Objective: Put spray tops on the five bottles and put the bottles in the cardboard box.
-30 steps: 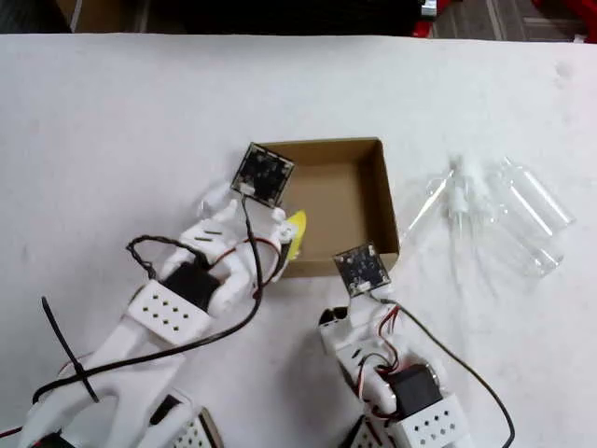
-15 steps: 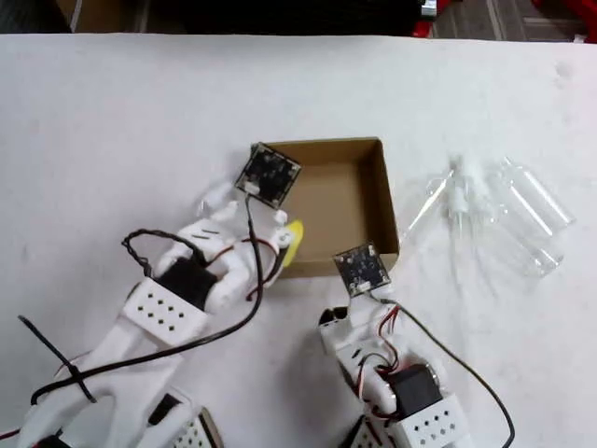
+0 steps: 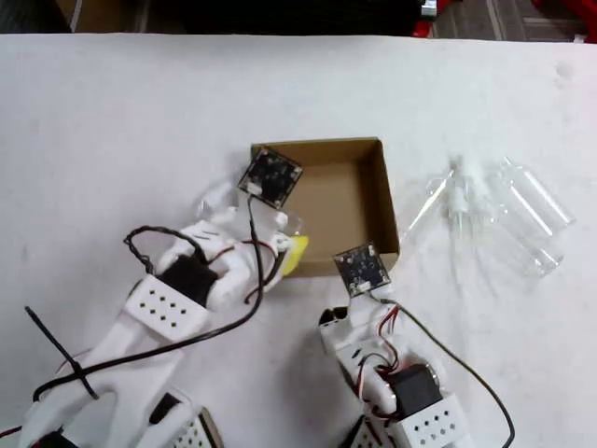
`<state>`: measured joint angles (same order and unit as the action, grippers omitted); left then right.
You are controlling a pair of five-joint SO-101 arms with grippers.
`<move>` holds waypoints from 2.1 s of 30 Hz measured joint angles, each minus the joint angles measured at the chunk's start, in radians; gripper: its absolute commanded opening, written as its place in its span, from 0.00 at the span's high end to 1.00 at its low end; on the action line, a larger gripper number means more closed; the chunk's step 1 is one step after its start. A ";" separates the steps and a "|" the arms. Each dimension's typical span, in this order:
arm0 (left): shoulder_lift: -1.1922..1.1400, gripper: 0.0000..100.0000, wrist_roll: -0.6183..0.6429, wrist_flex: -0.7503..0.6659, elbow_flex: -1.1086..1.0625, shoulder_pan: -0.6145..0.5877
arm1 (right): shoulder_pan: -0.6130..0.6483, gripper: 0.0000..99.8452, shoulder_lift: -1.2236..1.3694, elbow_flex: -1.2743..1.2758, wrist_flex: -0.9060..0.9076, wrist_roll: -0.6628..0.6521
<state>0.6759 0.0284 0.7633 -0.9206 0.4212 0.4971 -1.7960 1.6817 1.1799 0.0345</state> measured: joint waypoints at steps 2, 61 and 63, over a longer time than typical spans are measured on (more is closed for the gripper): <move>0.000 0.81 0.000 0.043 0.032 0.002 | 0.000 0.98 0.000 0.000 0.000 0.000; 1.036 0.76 0.006 0.012 -0.557 -0.519 | -0.129 0.98 -0.009 -0.147 -0.083 0.000; 1.037 0.76 0.006 0.012 -0.557 -0.519 | -0.269 0.98 -0.014 -0.209 -0.163 0.000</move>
<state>1.7131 0.0345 0.7756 -1.4776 -0.0974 0.2286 -1.8098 1.4730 1.0173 0.0345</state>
